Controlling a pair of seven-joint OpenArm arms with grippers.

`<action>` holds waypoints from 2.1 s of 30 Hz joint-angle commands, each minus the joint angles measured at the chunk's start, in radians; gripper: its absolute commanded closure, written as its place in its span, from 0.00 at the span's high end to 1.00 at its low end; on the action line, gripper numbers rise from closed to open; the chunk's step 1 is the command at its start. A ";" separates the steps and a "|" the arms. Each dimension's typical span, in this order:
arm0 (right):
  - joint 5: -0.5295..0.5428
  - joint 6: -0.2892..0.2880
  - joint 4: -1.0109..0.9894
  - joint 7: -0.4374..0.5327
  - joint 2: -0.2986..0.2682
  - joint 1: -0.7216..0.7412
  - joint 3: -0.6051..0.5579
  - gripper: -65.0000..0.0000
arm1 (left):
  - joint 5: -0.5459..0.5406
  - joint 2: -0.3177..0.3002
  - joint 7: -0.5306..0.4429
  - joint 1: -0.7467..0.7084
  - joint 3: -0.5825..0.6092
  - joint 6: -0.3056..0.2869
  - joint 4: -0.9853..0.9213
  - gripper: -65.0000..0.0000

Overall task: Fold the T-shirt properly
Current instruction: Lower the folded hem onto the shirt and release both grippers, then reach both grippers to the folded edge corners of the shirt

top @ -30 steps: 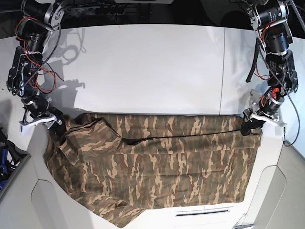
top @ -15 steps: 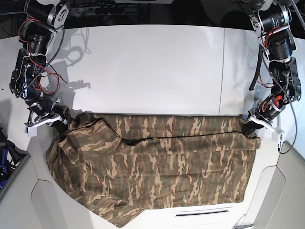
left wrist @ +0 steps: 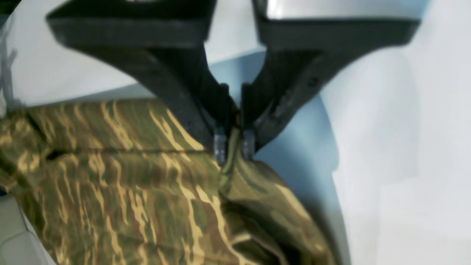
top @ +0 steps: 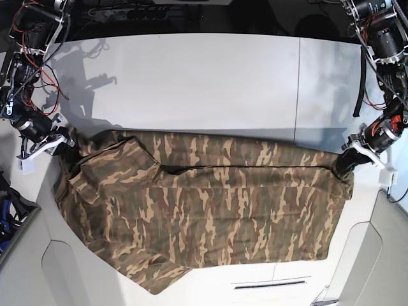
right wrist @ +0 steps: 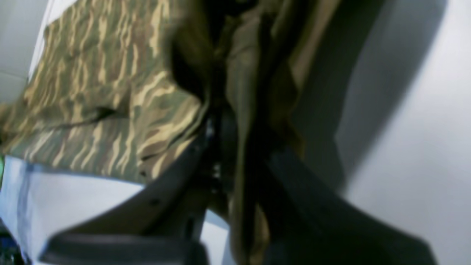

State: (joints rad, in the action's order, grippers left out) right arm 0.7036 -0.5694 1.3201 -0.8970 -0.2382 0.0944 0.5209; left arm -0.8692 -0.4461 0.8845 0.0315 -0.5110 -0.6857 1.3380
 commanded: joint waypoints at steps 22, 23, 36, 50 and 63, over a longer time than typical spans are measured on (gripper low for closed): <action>0.206 -0.008 0.348 -0.084 -0.016 -0.428 0.174 0.00 | -0.247 -0.016 0.071 -0.507 -0.215 -0.012 0.399 0.00; 0.206 -0.008 0.348 -0.084 -0.016 -0.439 0.181 0.00 | -0.258 -0.016 0.071 -0.518 -0.215 -0.012 0.399 0.00; 0.154 -0.007 0.346 -0.037 -0.013 -0.485 0.192 0.10 | -0.263 0.060 0.092 -0.558 -0.215 -0.012 0.399 0.12; 0.096 -0.003 0.345 0.065 -0.051 -0.296 0.328 0.55 | -0.319 0.044 0.050 -0.475 -0.459 -0.012 0.399 0.40; -0.149 0.072 0.143 0.188 -0.122 0.105 0.205 0.55 | -0.042 -0.092 -0.136 -0.283 -0.315 -0.012 0.337 0.58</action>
State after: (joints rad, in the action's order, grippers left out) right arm 0.5419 -0.5011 1.4456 -0.7330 -0.3420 0.1776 0.7231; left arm -0.8913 -0.5156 0.7689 -0.2577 -0.8181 -0.6899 1.6638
